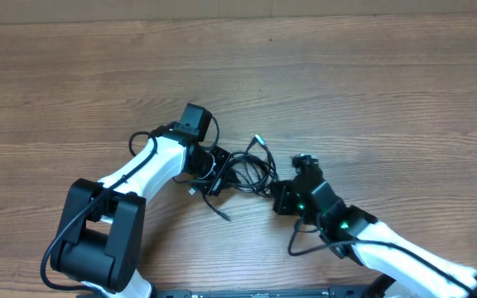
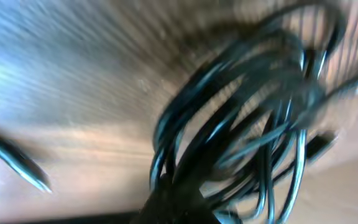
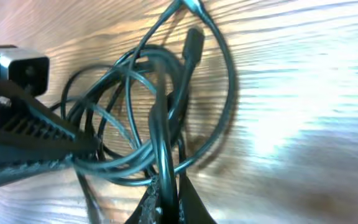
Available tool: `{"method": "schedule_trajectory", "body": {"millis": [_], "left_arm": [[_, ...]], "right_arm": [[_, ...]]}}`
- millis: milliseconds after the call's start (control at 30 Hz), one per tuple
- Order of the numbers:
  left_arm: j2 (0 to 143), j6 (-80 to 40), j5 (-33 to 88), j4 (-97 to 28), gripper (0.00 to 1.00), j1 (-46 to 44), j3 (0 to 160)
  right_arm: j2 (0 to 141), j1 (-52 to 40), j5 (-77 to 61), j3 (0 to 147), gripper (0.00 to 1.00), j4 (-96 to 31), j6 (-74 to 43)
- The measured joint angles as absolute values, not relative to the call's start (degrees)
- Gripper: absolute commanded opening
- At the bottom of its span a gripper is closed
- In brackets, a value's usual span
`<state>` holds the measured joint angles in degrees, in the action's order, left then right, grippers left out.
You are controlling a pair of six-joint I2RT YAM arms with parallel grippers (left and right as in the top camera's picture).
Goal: Untangle cables
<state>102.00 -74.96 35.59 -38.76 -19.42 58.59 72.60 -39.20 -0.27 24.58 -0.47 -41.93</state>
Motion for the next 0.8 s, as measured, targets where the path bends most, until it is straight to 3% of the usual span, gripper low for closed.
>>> {"method": "schedule_trajectory", "body": {"millis": [267,600,700,800], "left_arm": [[102.0,-68.1,21.3,-38.6,0.04,-19.4,58.6],[102.0,-55.9,13.7,-35.4,0.04,-17.9,58.6],[102.0,-54.8,13.1,-35.5,0.04,-17.7,58.6],[102.0,-54.4,13.0,-35.5,0.04,-17.8,58.6]], "right_arm": [[56.8,-36.6,-2.1,26.6,0.04,-20.6,-41.9],[49.9,-34.2,-2.2,27.1,0.04,-24.9,-37.1],[50.3,-34.2,-2.8,27.1,0.2,-24.8,-36.5],[51.4,-34.2,-4.8,27.1,0.28,-24.0,-36.1]]}}
